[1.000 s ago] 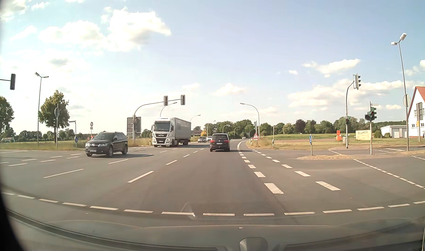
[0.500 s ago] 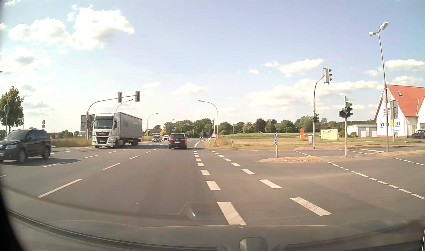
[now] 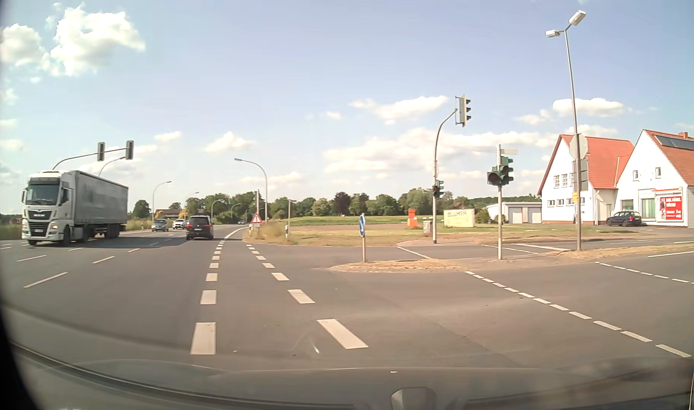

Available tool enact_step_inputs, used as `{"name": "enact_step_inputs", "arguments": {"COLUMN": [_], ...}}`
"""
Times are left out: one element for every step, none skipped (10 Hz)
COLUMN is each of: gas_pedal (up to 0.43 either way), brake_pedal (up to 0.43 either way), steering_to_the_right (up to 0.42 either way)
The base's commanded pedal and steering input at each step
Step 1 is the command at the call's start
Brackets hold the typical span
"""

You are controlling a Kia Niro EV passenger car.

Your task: Follow the waypoints while adhering to traffic rules and regulations

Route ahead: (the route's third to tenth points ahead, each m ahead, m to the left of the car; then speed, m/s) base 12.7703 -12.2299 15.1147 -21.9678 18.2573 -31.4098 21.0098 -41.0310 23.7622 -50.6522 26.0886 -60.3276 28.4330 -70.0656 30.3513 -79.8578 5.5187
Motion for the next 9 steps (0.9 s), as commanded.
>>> {"name": "enact_step_inputs", "arguments": {"gas_pedal": [0.138,0.138,0.138,0.138,0.138,0.138,0.138,0.138,0.138], "brake_pedal": [0.006,0.006,0.006,0.006,0.006,0.006,0.006,0.006,0.006], "steering_to_the_right": [0.345,0.359,0.365,0.375,0.388,0.400,0.410,0.422,0.431]}}
